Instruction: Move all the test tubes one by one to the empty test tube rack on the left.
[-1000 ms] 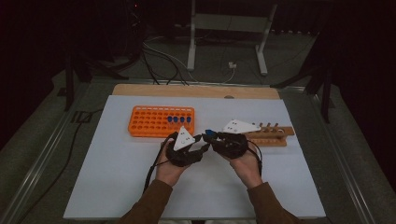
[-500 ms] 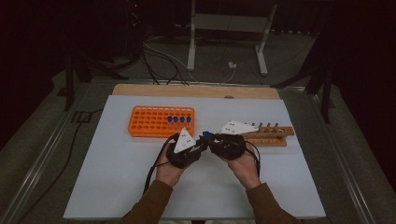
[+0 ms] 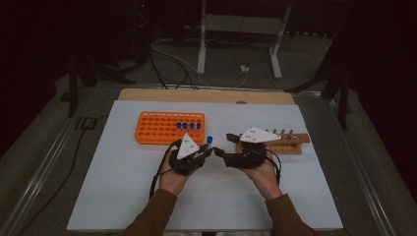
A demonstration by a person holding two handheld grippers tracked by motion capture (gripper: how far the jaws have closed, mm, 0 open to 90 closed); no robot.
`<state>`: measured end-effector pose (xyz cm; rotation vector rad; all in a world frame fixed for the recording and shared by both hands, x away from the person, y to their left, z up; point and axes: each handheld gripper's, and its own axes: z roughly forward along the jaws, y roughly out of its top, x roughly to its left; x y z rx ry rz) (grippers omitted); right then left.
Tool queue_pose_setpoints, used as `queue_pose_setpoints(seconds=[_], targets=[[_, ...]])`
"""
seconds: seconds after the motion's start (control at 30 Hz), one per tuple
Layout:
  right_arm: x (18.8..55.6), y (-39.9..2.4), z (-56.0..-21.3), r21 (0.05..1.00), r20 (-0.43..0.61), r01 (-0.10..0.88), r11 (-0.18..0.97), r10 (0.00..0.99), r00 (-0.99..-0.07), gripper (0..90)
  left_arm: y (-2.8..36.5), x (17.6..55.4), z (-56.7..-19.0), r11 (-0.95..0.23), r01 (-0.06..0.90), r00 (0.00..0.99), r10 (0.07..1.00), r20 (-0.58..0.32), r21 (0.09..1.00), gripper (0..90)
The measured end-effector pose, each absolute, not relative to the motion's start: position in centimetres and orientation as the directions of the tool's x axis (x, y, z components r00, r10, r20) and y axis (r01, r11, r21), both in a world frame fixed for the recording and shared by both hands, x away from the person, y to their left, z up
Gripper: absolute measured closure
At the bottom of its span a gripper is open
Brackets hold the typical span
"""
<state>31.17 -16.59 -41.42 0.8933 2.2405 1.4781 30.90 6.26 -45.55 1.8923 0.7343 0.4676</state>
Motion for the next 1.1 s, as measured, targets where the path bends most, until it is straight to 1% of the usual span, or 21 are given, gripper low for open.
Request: queue_pose_setpoints(seconds=[0.07, 0.1, 0.13, 0.27, 0.3, 0.43, 0.83, 1.1], targets=[[31.1, -17.0, -41.6, 0.904, 0.076, 0.332, 0.270, 0.662, -0.746, 17.4, 6.7, 30.9, -45.4, -0.295, 0.284, 0.733, 0.681, -0.008, 0.912, 78.1], [31.1, -17.2, -41.8, 0.903, 0.077, 0.336, 0.267, 0.670, -0.739, 14.8, 6.9, 30.9, -45.4, -0.292, 0.285, 0.729, 0.685, -0.008, 0.913, 78.1], [31.1, -17.5, -41.9, 0.904, 0.079, 0.339, 0.261, 0.677, -0.731, 14.2, 7.1, 30.9, -45.3, -0.287, 0.285, 0.725, 0.689, -0.010, 0.914, 78.1], [31.1, -18.4, -42.4, 0.902, 0.085, 0.353, 0.250, 0.698, -0.711, 4.1, 7.9, 30.9, -45.0, -0.278, 0.284, 0.714, 0.700, -0.009, 0.917, 78.0], [31.1, -18.6, -42.5, 0.901, 0.090, 0.357, 0.245, 0.701, -0.707, 2.8, 8.1, 31.0, -44.9, -0.276, 0.283, 0.712, 0.703, -0.009, 0.919, 78.0], [30.9, -19.8, -42.8, 0.900, 0.090, 0.364, 0.242, 0.712, -0.696, 0.0, 8.9, 31.1, -44.7, -0.262, 0.288, 0.700, 0.714, -0.016, 0.921, 78.0], [30.1, -23.2, -43.4, 0.895, 0.069, 0.371, 0.249, 0.743, -0.666, 0.0, 11.6, 31.6, -43.6, -0.212, 0.288, 0.653, 0.757, -0.029, 0.934, 78.0], [29.7, -25.2, -44.4, 0.891, 0.083, 0.393, 0.228, 0.769, -0.634, 0.0, 13.4, 32.1, -43.2, -0.180, 0.292, 0.608, 0.793, -0.038, 0.939, 78.0]])
